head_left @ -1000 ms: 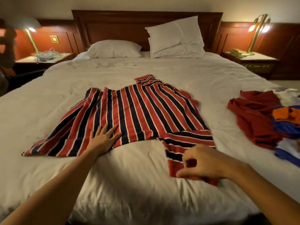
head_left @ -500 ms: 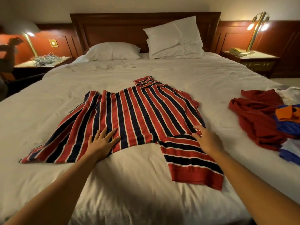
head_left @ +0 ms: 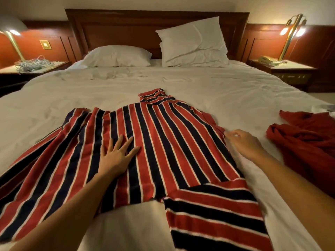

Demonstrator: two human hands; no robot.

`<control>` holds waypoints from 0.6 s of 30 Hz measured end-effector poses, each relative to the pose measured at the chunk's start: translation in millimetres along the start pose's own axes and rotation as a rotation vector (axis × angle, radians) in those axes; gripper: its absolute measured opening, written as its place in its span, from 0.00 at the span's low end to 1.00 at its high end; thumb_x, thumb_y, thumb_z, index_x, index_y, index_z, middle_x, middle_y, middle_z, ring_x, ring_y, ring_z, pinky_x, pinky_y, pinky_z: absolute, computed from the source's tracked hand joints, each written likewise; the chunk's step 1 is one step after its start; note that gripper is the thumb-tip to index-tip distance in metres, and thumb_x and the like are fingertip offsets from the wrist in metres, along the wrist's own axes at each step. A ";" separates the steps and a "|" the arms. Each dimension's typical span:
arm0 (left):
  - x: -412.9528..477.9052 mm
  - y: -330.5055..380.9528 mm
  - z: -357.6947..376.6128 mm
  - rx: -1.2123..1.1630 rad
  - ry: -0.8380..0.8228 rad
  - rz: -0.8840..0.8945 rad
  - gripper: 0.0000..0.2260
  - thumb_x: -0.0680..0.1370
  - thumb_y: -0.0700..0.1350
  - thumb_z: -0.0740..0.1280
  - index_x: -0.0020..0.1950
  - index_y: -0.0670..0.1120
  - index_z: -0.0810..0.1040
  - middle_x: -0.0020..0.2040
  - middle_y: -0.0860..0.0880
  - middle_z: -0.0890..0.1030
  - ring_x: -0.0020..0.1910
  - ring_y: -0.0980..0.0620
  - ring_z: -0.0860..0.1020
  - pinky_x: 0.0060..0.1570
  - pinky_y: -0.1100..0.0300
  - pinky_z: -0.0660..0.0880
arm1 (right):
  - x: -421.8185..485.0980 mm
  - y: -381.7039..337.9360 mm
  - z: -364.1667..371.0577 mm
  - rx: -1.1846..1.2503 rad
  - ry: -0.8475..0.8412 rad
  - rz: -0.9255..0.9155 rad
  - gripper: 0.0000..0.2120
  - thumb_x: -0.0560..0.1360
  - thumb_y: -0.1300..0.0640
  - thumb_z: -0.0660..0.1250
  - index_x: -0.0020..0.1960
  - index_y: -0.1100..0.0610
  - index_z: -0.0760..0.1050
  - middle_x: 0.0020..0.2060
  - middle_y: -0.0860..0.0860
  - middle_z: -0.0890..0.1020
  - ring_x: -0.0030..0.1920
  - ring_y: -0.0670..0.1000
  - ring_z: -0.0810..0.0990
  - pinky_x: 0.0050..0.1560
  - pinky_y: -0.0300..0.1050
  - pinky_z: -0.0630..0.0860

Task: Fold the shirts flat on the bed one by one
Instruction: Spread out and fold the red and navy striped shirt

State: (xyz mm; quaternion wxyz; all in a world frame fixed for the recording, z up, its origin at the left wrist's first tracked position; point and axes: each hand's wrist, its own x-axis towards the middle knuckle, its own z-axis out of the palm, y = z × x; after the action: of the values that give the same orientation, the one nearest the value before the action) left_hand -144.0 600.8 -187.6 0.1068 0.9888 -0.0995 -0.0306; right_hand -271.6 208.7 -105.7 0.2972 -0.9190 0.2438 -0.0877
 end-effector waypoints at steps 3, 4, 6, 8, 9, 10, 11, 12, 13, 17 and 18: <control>42.4 2.0 5.5 0.052 0.032 0.002 0.34 0.71 0.75 0.35 0.77 0.69 0.37 0.82 0.53 0.41 0.80 0.45 0.40 0.76 0.40 0.38 | 61.8 -9.8 23.2 0.148 0.003 0.072 0.27 0.82 0.38 0.55 0.60 0.61 0.77 0.58 0.60 0.80 0.56 0.60 0.77 0.60 0.55 0.73; 55.9 2.5 6.3 0.048 0.048 -0.006 0.35 0.71 0.75 0.35 0.77 0.69 0.38 0.82 0.54 0.42 0.80 0.46 0.40 0.77 0.41 0.38 | 80.0 -12.7 31.7 0.144 0.015 0.077 0.29 0.82 0.38 0.54 0.61 0.63 0.77 0.58 0.61 0.80 0.57 0.61 0.78 0.62 0.57 0.73; 81.8 4.4 8.1 0.049 0.086 -0.014 0.35 0.71 0.75 0.34 0.78 0.68 0.40 0.82 0.54 0.43 0.81 0.47 0.41 0.77 0.42 0.39 | 114.7 -19.4 47.6 0.096 0.037 0.090 0.33 0.81 0.36 0.52 0.63 0.64 0.77 0.60 0.63 0.80 0.59 0.63 0.77 0.62 0.56 0.74; 106.7 5.8 8.9 0.057 0.108 -0.015 0.36 0.71 0.75 0.34 0.78 0.68 0.41 0.82 0.54 0.43 0.80 0.48 0.40 0.77 0.41 0.40 | 144.5 -28.3 60.8 0.020 0.028 0.104 0.37 0.80 0.32 0.50 0.63 0.64 0.76 0.59 0.63 0.80 0.58 0.62 0.78 0.58 0.54 0.73; 118.2 6.3 8.7 0.055 0.111 -0.017 0.36 0.70 0.75 0.34 0.78 0.68 0.41 0.82 0.55 0.43 0.80 0.48 0.40 0.77 0.40 0.40 | 156.9 -32.1 66.7 -0.012 0.016 0.101 0.37 0.80 0.31 0.49 0.62 0.63 0.76 0.57 0.62 0.80 0.55 0.61 0.79 0.55 0.53 0.74; 128.2 6.3 8.7 0.056 0.113 -0.020 0.37 0.70 0.75 0.34 0.78 0.67 0.41 0.82 0.54 0.43 0.80 0.48 0.41 0.77 0.40 0.40 | 166.5 -34.4 72.7 -0.032 0.004 0.085 0.36 0.80 0.32 0.50 0.59 0.62 0.77 0.54 0.61 0.81 0.52 0.60 0.79 0.52 0.51 0.74; 136.8 6.2 8.8 0.058 0.117 -0.021 0.37 0.70 0.75 0.34 0.79 0.67 0.41 0.82 0.54 0.43 0.80 0.48 0.41 0.76 0.40 0.40 | 173.2 -34.6 78.5 -0.048 -0.003 0.055 0.33 0.81 0.33 0.51 0.57 0.62 0.77 0.52 0.59 0.81 0.49 0.59 0.79 0.49 0.50 0.74; 143.6 5.7 9.2 0.063 0.121 -0.023 0.37 0.70 0.75 0.34 0.79 0.67 0.40 0.82 0.54 0.43 0.81 0.47 0.42 0.76 0.40 0.40 | 177.6 -32.2 82.8 -0.066 0.002 0.015 0.29 0.82 0.36 0.52 0.57 0.61 0.77 0.50 0.58 0.81 0.47 0.57 0.78 0.48 0.49 0.73; 148.8 5.7 9.8 0.070 0.126 -0.024 0.37 0.70 0.75 0.34 0.79 0.66 0.40 0.82 0.53 0.43 0.81 0.47 0.42 0.76 0.40 0.40 | 179.8 -27.0 84.7 -0.080 0.026 -0.025 0.25 0.82 0.39 0.55 0.57 0.60 0.77 0.49 0.56 0.80 0.46 0.56 0.77 0.48 0.49 0.72; 164.5 9.5 3.6 0.098 0.109 -0.031 0.37 0.70 0.75 0.34 0.78 0.67 0.40 0.82 0.52 0.42 0.80 0.46 0.41 0.76 0.38 0.41 | 185.0 2.9 61.0 -0.057 0.214 -0.001 0.14 0.82 0.47 0.61 0.47 0.57 0.73 0.44 0.53 0.77 0.43 0.55 0.73 0.45 0.46 0.67; 166.5 10.8 0.3 0.092 0.094 -0.027 0.37 0.69 0.75 0.34 0.78 0.67 0.40 0.82 0.52 0.42 0.80 0.46 0.41 0.76 0.38 0.40 | 186.9 8.1 52.3 -0.052 0.245 0.029 0.15 0.82 0.47 0.62 0.45 0.58 0.73 0.43 0.54 0.78 0.42 0.56 0.73 0.44 0.47 0.67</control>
State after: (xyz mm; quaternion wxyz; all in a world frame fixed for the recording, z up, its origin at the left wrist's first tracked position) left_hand 16.8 556.5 -192.2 0.0652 0.9943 -0.0822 0.0188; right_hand -97.0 135.7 -149.6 0.2424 -0.9051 0.2939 -0.1889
